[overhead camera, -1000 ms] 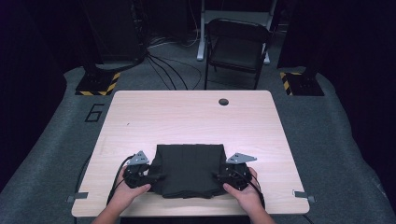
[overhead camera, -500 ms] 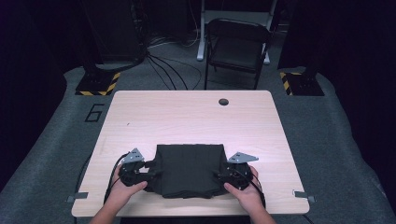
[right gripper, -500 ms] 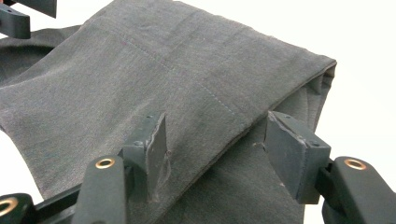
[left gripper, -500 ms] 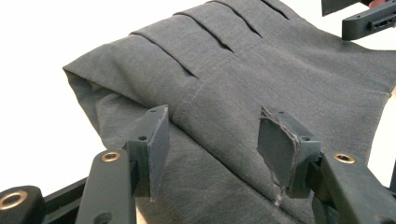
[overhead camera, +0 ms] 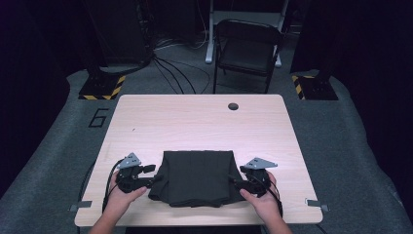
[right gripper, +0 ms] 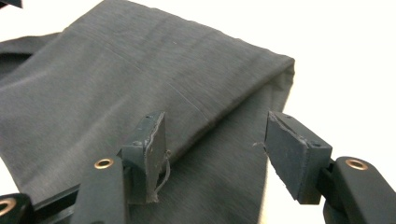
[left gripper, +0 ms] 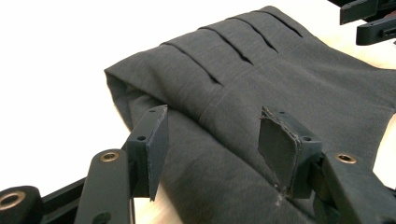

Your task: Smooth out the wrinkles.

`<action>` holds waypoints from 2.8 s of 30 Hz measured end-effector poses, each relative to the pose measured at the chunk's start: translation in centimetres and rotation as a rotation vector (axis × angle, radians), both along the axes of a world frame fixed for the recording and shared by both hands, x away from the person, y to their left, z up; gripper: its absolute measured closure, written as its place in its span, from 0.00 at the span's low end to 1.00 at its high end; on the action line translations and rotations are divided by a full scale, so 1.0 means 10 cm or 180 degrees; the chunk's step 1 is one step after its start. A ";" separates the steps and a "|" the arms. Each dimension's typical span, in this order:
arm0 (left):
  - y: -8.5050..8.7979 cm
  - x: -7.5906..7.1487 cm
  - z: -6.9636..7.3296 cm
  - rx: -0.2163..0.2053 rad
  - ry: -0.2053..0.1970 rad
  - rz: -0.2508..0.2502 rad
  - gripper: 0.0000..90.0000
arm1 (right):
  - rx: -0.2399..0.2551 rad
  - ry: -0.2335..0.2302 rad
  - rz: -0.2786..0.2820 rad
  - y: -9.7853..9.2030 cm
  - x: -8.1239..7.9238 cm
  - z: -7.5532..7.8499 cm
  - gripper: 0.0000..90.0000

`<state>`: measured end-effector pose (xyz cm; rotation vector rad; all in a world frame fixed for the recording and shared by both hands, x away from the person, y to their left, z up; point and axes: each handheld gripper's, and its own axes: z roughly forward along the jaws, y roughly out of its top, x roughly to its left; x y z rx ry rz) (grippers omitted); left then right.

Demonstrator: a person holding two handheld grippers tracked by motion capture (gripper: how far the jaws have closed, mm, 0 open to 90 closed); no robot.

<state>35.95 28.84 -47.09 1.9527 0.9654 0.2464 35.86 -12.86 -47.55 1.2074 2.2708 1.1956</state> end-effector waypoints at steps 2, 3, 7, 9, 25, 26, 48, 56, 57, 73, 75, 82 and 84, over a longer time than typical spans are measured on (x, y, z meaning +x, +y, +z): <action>0.03 -0.03 0.01 0.0053 -0.0023 0.0018 0.48 | -0.0015 0.0001 -0.0020 -0.04 -0.02 0.00 0.42; 0.05 -0.04 0.01 0.0063 -0.0028 0.0034 0.48 | -0.0012 0.0004 -0.0027 -0.06 -0.04 0.00 0.42; 0.13 -0.07 0.01 0.0024 0.0003 0.0131 0.48 | -0.0027 0.0012 -0.0063 -0.15 -0.08 0.00 0.42; 0.16 -0.08 0.01 0.0000 0.0005 0.0176 0.48 | -0.0003 0.0007 -0.0091 -0.19 -0.10 0.00 0.42; 0.43 -0.13 -0.05 0.0099 0.0047 0.0366 0.46 | -0.0130 0.0056 -0.0183 -0.34 -0.14 -0.05 0.42; 0.43 -0.12 -0.07 0.0089 0.0021 0.0410 0.46 | -0.0150 0.0045 -0.0188 -0.35 -0.13 -0.06 0.42; 0.41 0.15 -0.21 0.0196 0.0185 0.0466 0.45 | -0.0244 0.0202 -0.0302 -0.35 -0.08 -0.22 0.42; 0.38 0.18 -0.23 0.0165 0.0152 0.0487 0.45 | -0.0244 0.0169 -0.0345 -0.38 -0.07 -0.21 0.42; 0.38 0.18 -0.22 0.0195 0.0187 0.0460 0.45 | -0.0236 0.0166 -0.0357 -0.38 -0.07 -0.22 0.42; 0.36 0.23 -0.21 0.0202 0.0194 0.0509 0.45 | -0.0221 0.0174 -0.0368 -0.41 -0.09 -0.22 0.42; 0.35 0.25 -0.22 0.0196 0.0175 0.0520 0.45 | -0.0229 0.0175 -0.0371 -0.42 -0.10 -0.22 0.42; 0.33 0.29 -0.21 0.0196 0.0193 0.0540 0.45 | -0.0191 0.0164 -0.0435 -0.47 -0.13 -0.21 0.42; 0.32 0.29 -0.20 0.0184 0.0176 0.0541 0.45 | -0.0193 0.0160 -0.0435 -0.48 -0.14 -0.21 0.42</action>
